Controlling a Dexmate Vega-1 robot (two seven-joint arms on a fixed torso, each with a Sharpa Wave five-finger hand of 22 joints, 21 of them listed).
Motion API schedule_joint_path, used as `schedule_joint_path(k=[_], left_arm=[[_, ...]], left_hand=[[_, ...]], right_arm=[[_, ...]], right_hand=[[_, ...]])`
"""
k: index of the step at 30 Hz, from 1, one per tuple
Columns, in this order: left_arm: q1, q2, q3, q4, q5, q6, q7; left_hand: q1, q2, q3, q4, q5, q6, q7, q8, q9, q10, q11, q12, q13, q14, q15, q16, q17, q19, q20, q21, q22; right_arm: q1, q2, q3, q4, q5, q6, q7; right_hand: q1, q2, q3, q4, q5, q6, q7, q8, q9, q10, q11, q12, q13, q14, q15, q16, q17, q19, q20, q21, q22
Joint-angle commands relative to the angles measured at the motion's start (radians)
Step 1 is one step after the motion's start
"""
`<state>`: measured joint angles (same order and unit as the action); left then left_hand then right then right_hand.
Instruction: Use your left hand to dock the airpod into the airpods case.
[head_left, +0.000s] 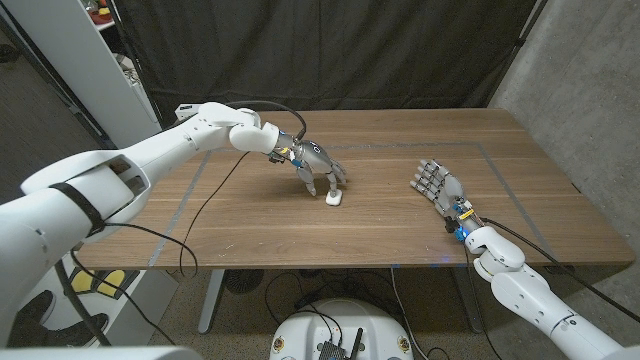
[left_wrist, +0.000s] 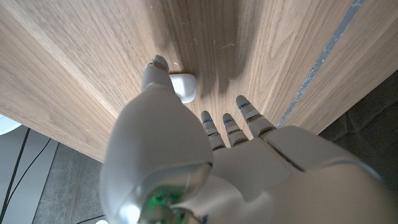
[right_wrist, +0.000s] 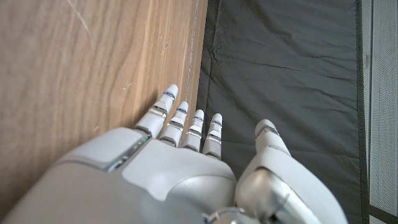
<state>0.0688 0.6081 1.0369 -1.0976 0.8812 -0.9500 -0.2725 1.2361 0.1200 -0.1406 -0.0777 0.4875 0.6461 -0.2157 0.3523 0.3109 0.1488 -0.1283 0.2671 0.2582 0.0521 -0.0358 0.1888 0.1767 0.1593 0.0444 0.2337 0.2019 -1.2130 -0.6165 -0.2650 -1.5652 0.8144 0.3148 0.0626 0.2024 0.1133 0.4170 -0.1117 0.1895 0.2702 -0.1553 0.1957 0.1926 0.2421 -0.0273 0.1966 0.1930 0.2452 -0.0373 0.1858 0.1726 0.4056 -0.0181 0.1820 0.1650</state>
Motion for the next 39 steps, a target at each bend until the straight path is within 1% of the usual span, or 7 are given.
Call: schedule_joint_path(k=[1,3,6,11,21,31,39], left_arm=[[0.031,0.038,-0.021,-0.063,0.000,0.042,0.018],[0.050,0.067,-0.046,-0.120,-0.005,0.084,0.001],[0.095,0.129,-0.100,-0.237,-0.007,0.157,-0.012],[0.178,0.205,-0.184,-0.386,-0.014,0.256,-0.016],[0.354,0.318,-0.349,-0.602,-0.042,0.466,-0.014],[0.591,0.314,-0.507,-0.732,-0.224,0.797,0.048],[0.738,0.286,-0.591,-0.770,-0.402,0.909,0.187]], left_hand=[[-0.010,0.017,-0.021,0.021,-0.023,-0.184,0.001,-0.065,0.021,-0.008,0.017,-0.002,0.014,0.007,-0.080,0.003,0.007,0.001,-0.001,0.010,0.005],[-0.017,0.016,-0.031,0.028,-0.030,-0.277,-0.001,-0.114,0.011,-0.023,0.027,-0.006,0.019,-0.008,-0.063,-0.002,0.006,-0.008,0.007,0.008,0.005],[-0.021,0.017,-0.038,0.034,-0.033,-0.337,-0.002,-0.144,0.002,-0.039,0.034,-0.012,0.021,-0.020,-0.057,-0.004,0.006,-0.023,0.014,0.003,0.004],[-0.031,0.016,-0.048,0.043,-0.035,-0.407,-0.002,-0.171,-0.010,-0.065,0.036,-0.020,0.024,-0.037,-0.051,-0.006,0.007,-0.038,0.016,-0.004,0.001],[-0.081,0.004,-0.086,0.076,-0.029,-0.491,-0.003,-0.179,-0.033,-0.119,0.055,-0.039,0.023,-0.080,-0.036,-0.009,0.008,-0.064,0.026,-0.016,-0.005],[-0.119,0.019,-0.099,0.104,-0.025,-0.477,-0.003,-0.164,-0.040,-0.114,0.063,-0.035,0.020,-0.078,-0.032,-0.003,0.009,-0.059,0.025,-0.015,-0.008],[-0.151,0.036,-0.108,0.132,-0.024,-0.458,-0.004,-0.155,-0.048,-0.086,0.060,-0.024,0.016,-0.049,-0.045,0.008,0.008,-0.044,0.024,-0.011,-0.010]], right_arm=[[-0.020,-0.008,0.004,-0.021,0.000,-0.005,-0.012],[-0.020,-0.008,0.005,-0.023,0.000,-0.005,-0.013],[-0.006,-0.005,0.000,-0.013,-0.002,-0.003,-0.002],[0.032,0.004,-0.012,0.009,-0.012,0.005,0.019],[0.109,0.006,-0.034,0.023,-0.040,-0.005,0.043],[0.163,0.012,-0.055,0.026,-0.091,0.004,0.029],[0.171,0.013,-0.061,0.000,-0.130,0.014,-0.008]], right_hand=[[-0.008,0.003,0.006,0.001,0.003,-0.003,0.001,0.000,0.002,0.004,0.003,-0.001,0.003,0.005,-0.074,-0.001,0.002,-0.005,-0.001,0.007,0.005],[-0.009,0.003,0.006,0.001,0.003,-0.002,0.001,0.000,0.002,0.005,0.004,-0.001,0.003,0.006,-0.074,-0.001,0.002,-0.006,-0.001,0.007,0.005],[-0.009,0.003,0.006,0.001,0.003,-0.003,0.001,0.000,0.002,0.005,0.003,-0.001,0.003,0.006,-0.074,-0.001,0.002,-0.007,-0.001,0.007,0.005],[-0.010,0.003,0.007,0.001,0.003,-0.002,0.007,0.001,0.002,0.004,0.004,-0.001,0.003,0.005,-0.074,-0.001,0.002,-0.007,0.000,0.007,0.005],[-0.011,0.003,0.009,0.000,0.003,0.000,0.010,0.001,0.002,0.004,-0.001,-0.001,0.003,0.005,-0.076,-0.001,0.002,-0.009,0.001,0.006,0.005],[-0.012,0.003,0.011,-0.001,0.004,0.008,-0.001,0.004,0.002,0.005,-0.004,-0.001,0.003,0.007,-0.078,0.000,0.002,-0.002,0.000,0.009,0.005],[-0.010,0.002,0.014,-0.003,0.004,0.012,0.000,0.005,0.002,0.006,-0.008,0.000,0.003,0.009,-0.079,0.000,0.001,-0.001,0.000,0.009,0.005]])
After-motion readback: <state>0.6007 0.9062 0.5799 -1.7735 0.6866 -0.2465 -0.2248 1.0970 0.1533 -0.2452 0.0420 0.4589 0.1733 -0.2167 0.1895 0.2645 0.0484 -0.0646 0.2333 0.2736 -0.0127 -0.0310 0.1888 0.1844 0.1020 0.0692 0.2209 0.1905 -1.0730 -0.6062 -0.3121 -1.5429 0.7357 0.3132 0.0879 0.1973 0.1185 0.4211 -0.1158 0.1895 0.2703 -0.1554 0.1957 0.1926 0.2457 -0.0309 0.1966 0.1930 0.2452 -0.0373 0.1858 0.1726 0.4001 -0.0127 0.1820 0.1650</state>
